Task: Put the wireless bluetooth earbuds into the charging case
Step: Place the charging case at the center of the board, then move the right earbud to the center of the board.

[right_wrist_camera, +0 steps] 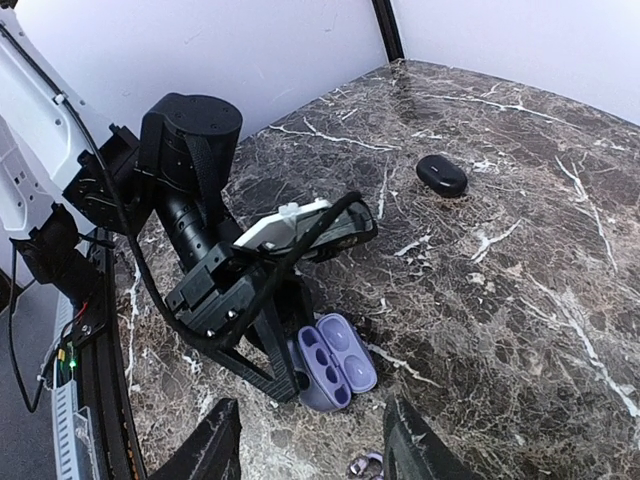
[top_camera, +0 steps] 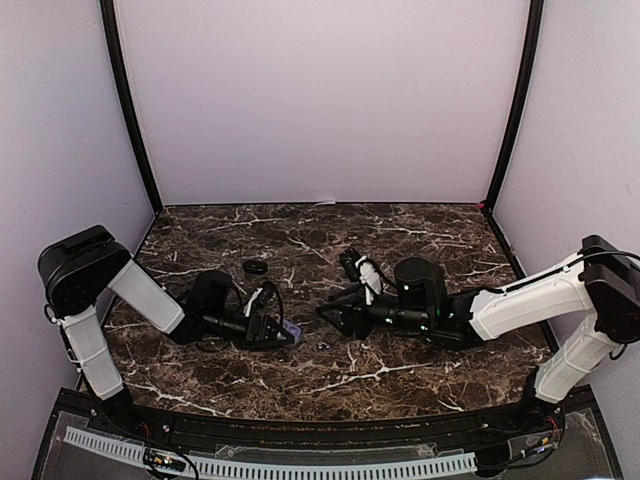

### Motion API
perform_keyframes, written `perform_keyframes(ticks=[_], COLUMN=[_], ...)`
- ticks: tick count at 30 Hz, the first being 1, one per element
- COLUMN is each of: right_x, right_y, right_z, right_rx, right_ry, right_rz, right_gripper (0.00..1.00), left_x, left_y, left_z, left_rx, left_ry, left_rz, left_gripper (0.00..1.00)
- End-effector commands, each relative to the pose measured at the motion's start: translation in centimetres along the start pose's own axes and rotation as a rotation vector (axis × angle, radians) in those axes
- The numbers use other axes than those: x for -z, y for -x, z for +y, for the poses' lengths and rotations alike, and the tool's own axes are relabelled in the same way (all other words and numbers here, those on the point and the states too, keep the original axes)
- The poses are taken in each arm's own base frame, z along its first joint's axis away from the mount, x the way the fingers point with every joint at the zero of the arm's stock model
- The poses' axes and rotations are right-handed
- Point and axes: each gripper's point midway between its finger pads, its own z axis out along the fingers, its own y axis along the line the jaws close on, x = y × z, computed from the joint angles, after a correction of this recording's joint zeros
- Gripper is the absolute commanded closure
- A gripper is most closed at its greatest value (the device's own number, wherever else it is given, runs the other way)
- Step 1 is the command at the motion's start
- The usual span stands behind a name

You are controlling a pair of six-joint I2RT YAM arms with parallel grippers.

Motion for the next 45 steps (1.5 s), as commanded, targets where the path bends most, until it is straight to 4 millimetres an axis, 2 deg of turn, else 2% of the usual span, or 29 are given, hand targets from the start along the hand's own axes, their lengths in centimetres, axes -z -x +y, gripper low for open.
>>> perform_keyframes(ticks=[1,5,9,12,15,20,23,26,29,35,38,45], right_x=[0.6,0.8,1.0,1.2,1.5,1.3,1.4,1.5,1.7,2.1,2.2,1.9], right_y=[1.6,1.6,1.6,1.7,2.1,2.8,3.2,3.3,3.2,1.8,1.3,0.8], right_z=[0.0,0.0,-0.1,-0.3,-0.7,-1.9,-2.6,-3.5,-4.3,-4.8,-4.9,-4.8], right_rx=[-0.005,-0.003,0.003,0.016,0.038,0.075,0.11,0.14,0.15,0.125,0.122,0.116], right_ry=[0.002,0.005,0.005,-0.002,-0.013,-0.043,-0.057,-0.081,-0.099,-0.077,-0.077,-0.059], right_rz=[-0.063,-0.068,-0.072,-0.07,-0.067,-0.036,-0.027,-0.028,-0.043,-0.057,-0.049,-0.044], right_gripper=[0.53,0.53,0.53,0.53,0.53,0.53,0.53,0.53,0.54,0.54,0.54,0.54], left_x=[1.0,3.5,7.1,10.6,14.0,18.4,20.5,21.0,20.8,22.6,22.4,21.2], left_y=[0.0,-0.5,-1.2,-1.3,-1.0,-1.0,-2.1,-2.9,-3.1,-3.8,-4.1,-3.9], left_z=[2.2,3.4,4.4,5.4,5.6,6.3,7.4,8.0,8.4,9.3,9.8,10.5], left_rx=[0.092,0.109,0.116,0.141,0.144,0.238,0.339,0.374,0.387,0.433,0.446,0.432], left_ry=[0.175,0.345,0.534,0.709,0.844,1.013,1.13,1.168,1.177,1.297,1.301,1.29], left_rz=[-0.009,-0.031,-0.065,-0.113,-0.192,-0.346,-0.401,-0.397,-0.389,-0.422,-0.412,-0.379], left_gripper=[0.38,0.21,0.16,0.16,0.15,0.15,0.22,0.28,0.29,0.29,0.31,0.45])
